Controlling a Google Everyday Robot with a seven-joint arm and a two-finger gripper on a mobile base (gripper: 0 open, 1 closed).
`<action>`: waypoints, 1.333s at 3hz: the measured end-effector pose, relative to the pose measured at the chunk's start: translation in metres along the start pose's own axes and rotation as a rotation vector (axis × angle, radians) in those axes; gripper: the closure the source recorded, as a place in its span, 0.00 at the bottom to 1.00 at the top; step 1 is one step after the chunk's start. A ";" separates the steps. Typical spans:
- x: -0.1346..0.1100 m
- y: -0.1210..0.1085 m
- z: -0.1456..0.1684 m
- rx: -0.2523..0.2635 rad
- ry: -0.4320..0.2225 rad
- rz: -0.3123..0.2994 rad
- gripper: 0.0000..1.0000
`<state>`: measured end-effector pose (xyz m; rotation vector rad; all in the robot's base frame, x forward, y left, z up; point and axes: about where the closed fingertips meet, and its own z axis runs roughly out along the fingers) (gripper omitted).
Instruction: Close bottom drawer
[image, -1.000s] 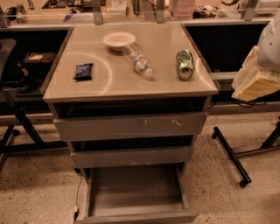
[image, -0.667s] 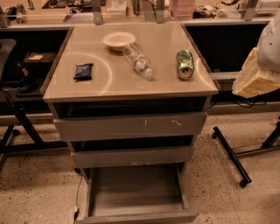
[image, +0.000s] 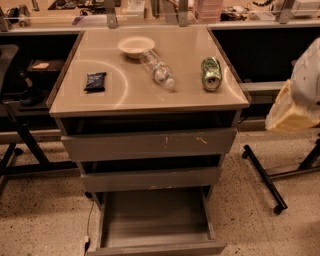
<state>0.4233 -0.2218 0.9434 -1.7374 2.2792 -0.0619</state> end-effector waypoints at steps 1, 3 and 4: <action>0.027 0.039 0.054 -0.070 0.021 0.021 1.00; 0.072 0.112 0.133 -0.257 0.087 0.066 1.00; 0.072 0.119 0.136 -0.280 0.069 0.061 1.00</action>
Offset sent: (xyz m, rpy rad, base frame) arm -0.1382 -0.0320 -0.2580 0.0054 0.4682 -0.0617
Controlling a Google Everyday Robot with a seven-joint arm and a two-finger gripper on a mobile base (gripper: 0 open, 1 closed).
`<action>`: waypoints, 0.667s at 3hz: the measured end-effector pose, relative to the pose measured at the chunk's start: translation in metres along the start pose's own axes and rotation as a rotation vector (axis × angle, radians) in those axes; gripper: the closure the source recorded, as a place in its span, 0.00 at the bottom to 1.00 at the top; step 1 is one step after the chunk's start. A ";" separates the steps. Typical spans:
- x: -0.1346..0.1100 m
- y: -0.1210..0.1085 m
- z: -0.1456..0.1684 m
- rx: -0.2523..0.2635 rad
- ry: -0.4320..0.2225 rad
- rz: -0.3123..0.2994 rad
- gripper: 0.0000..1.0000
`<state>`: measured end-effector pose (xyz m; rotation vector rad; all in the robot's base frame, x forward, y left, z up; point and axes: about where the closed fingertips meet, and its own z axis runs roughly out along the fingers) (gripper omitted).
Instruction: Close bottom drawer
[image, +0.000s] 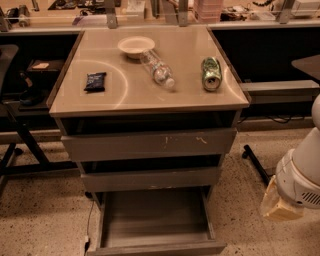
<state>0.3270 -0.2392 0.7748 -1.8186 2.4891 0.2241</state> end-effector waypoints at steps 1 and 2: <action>0.004 0.011 0.050 -0.048 0.015 -0.009 1.00; 0.019 0.037 0.139 -0.162 0.021 0.008 1.00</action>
Offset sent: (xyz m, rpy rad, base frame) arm -0.0872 0.0220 -0.2520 0.0756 0.3185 0.0100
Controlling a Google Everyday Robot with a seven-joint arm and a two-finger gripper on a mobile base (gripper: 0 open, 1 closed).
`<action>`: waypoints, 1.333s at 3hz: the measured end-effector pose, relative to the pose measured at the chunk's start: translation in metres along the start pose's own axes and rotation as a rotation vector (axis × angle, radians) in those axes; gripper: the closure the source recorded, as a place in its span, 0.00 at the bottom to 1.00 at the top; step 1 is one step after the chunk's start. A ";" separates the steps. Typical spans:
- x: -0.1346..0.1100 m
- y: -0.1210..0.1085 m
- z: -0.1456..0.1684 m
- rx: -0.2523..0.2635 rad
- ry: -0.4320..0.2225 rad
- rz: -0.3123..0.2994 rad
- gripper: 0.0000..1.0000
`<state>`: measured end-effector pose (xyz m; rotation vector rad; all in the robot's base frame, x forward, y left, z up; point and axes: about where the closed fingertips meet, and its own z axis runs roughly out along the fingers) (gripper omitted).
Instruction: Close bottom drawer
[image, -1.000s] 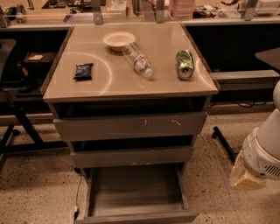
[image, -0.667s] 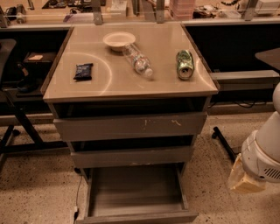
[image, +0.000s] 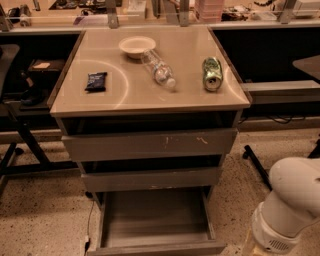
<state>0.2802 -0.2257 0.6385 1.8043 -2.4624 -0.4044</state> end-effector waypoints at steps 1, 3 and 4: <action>0.009 0.011 0.069 -0.104 0.008 0.022 1.00; 0.008 0.013 0.088 -0.140 0.005 0.026 1.00; 0.001 0.002 0.134 -0.168 -0.018 -0.004 1.00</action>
Offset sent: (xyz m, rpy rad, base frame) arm -0.0246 0.0059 -0.0583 0.0183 0.0934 -0.0071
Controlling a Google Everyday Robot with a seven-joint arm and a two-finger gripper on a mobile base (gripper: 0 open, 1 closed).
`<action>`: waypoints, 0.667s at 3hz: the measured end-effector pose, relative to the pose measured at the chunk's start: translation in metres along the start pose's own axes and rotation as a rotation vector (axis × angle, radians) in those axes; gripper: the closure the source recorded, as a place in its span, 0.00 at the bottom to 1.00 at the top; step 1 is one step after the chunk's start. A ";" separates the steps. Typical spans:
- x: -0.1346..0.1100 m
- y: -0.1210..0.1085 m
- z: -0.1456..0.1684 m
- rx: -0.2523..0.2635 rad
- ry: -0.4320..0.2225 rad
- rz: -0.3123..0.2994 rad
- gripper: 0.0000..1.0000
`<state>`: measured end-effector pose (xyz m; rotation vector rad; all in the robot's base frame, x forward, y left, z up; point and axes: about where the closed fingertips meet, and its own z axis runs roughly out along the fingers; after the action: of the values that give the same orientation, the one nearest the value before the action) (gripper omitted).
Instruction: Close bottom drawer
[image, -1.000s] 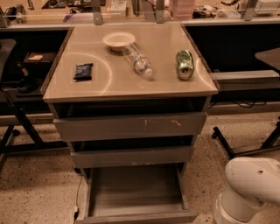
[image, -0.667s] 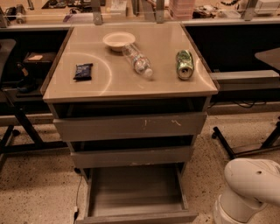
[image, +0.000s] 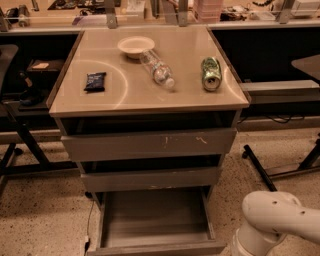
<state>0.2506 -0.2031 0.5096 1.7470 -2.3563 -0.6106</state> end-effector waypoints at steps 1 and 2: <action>-0.015 -0.041 0.052 -0.025 -0.076 -0.008 1.00; -0.027 -0.070 0.101 -0.090 -0.157 -0.007 1.00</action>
Offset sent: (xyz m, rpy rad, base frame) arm 0.0406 0.0582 -0.1979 0.3063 0.1444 -0.0827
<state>0.2858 -0.1705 0.3934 1.7281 -2.3825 -0.8706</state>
